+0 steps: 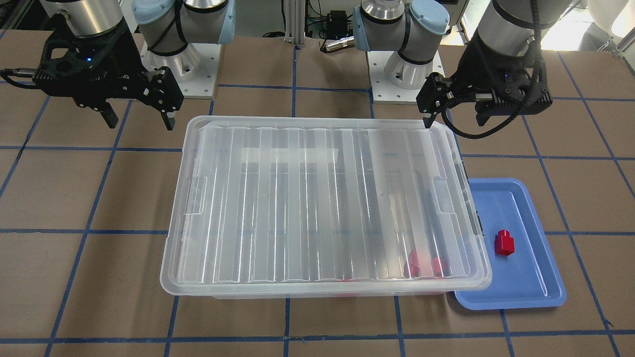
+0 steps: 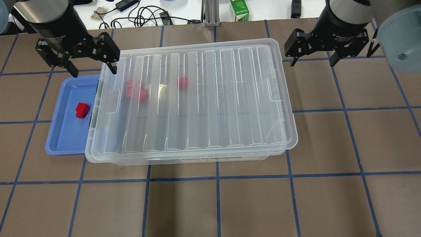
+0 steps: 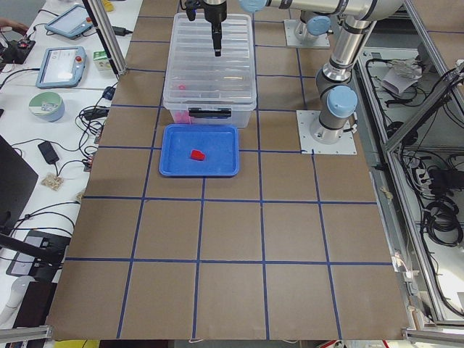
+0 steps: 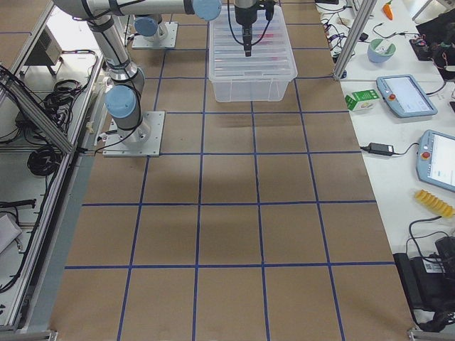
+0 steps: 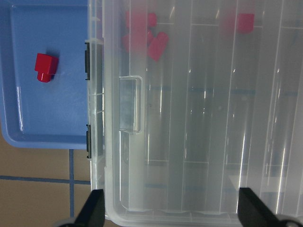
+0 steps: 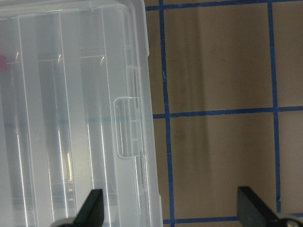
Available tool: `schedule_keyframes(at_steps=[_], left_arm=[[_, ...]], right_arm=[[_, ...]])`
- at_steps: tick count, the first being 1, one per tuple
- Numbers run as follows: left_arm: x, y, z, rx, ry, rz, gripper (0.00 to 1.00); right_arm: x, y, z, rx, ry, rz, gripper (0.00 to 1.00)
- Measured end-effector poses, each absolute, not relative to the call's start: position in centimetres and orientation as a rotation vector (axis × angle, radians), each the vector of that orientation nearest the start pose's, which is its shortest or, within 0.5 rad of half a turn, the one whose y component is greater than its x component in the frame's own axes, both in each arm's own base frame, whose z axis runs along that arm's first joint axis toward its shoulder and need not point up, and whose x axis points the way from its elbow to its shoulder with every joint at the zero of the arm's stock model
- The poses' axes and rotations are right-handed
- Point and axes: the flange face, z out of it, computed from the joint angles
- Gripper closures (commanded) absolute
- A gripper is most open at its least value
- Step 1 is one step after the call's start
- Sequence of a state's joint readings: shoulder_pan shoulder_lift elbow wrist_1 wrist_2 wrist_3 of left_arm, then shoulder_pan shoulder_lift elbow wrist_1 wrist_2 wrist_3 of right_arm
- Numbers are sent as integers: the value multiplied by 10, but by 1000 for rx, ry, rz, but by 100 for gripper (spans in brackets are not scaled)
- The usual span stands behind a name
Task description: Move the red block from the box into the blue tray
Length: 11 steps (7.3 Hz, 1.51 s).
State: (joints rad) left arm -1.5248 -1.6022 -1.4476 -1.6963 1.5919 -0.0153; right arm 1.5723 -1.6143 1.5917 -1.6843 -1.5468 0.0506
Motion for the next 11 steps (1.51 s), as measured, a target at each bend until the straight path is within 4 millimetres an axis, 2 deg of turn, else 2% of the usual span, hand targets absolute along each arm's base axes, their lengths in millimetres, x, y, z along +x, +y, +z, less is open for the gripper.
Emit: schedule_keyframes(at_steps=[7,11], left_arm=[[-108,-495,530,-93,3112,31,0],[-107,-497,528,-93,3111,46,0]], right_arm=[[137,-486,510,73,3100,-208,0],[137,-486,510,73,3100,-206,0]])
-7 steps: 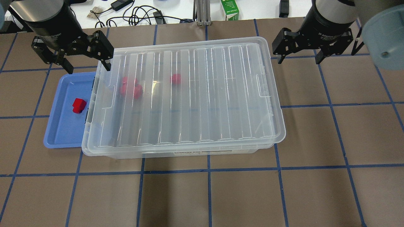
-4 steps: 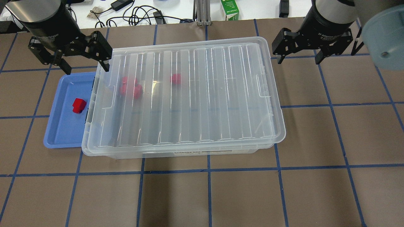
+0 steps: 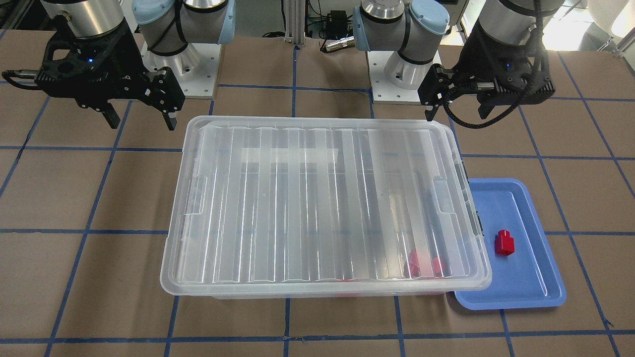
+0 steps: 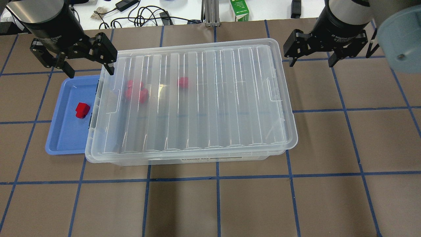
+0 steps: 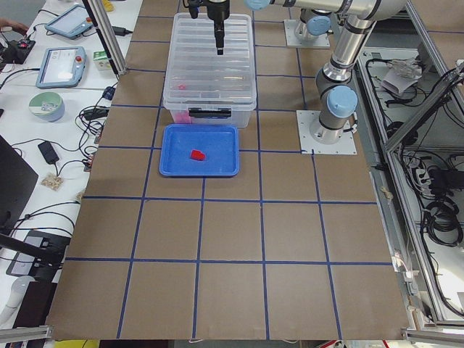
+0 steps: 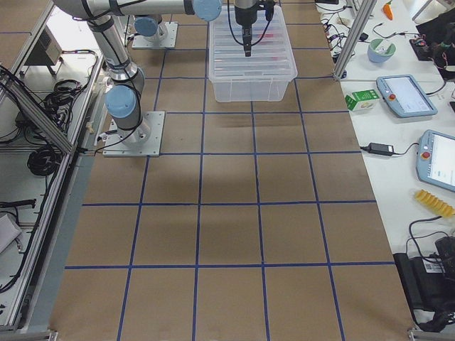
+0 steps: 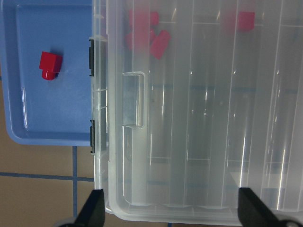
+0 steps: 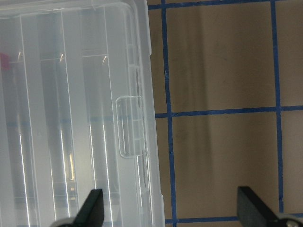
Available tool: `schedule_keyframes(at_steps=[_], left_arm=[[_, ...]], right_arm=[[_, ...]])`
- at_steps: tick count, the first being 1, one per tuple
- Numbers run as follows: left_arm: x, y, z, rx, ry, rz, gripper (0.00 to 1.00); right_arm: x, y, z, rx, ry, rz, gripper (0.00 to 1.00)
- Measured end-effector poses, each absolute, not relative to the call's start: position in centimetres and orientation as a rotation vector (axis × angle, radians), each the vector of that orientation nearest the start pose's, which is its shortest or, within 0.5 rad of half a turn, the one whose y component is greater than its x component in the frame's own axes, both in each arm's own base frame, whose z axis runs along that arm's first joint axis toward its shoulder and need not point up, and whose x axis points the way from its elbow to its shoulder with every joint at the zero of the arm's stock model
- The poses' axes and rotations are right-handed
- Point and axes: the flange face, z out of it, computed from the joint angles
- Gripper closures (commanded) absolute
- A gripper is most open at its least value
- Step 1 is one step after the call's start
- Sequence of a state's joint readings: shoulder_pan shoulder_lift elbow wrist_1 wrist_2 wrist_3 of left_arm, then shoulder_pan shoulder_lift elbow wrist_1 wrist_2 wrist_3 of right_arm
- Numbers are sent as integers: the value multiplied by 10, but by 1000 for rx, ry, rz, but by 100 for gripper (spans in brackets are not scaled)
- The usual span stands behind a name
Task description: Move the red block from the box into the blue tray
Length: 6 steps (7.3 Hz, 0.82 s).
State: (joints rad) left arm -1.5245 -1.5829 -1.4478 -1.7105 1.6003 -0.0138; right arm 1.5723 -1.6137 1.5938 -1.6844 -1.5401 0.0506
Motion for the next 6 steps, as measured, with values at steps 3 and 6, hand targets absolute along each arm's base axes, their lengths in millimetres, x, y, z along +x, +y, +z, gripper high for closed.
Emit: schedule_keyframes(at_steps=[3,6], left_arm=[[-107,-496,529,-92,3112,47,0],[-108,-495,530,-76,3114,43,0]], right_arm=[[137,-486,511,73,3098,-211,0],[137,-485,511,73,3098,-206,0]])
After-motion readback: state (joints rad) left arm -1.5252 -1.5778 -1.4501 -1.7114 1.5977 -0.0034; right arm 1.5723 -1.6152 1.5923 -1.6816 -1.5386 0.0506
